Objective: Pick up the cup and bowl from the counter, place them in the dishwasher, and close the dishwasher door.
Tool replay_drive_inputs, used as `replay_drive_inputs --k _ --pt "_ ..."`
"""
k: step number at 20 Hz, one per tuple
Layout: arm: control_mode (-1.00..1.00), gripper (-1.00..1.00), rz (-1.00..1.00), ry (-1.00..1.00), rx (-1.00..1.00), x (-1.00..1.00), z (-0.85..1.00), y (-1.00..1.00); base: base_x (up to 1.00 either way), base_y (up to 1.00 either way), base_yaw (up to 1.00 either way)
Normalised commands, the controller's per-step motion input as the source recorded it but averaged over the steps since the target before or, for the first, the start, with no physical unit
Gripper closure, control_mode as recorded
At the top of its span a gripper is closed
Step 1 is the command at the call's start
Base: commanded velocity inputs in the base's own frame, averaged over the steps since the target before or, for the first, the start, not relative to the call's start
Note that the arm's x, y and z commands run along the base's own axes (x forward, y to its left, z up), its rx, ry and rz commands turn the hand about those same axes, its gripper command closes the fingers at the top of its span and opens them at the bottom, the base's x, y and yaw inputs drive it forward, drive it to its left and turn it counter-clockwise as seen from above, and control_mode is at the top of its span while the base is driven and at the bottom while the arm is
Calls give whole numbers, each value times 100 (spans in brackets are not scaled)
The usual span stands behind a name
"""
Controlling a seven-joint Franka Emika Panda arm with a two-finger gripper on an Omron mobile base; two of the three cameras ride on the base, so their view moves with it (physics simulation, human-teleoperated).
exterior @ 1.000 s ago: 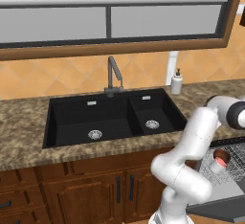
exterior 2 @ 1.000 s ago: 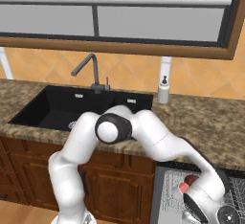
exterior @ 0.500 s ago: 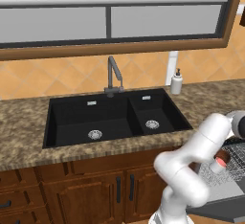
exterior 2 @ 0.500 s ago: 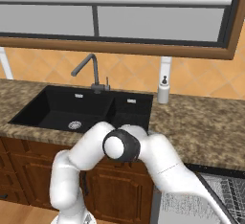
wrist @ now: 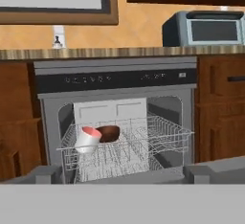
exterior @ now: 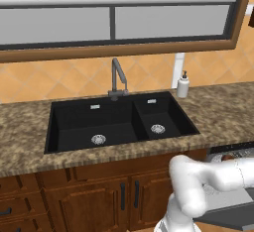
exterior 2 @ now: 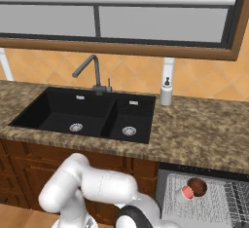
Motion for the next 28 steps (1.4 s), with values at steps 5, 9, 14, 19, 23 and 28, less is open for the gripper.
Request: replay_drive_inputs --k 5,9,14,19,23,28 --pt "-100 -100 8 -17 0 -29 -100 -4 0 0 0" --pt "-100 -100 5 -15 0 1 -82 -20 0 0 0" --pt "-100 -100 0 -4 0 37 -71 -8 0 0 0" --pt "-100 -100 0 14 0 72 -85 0 0 0 0" --pt "-100 -100 0 20 0 75 -74 -3 0 0 0" --pt "-100 -100 0 1 0 63 -73 -20 0 0 0"
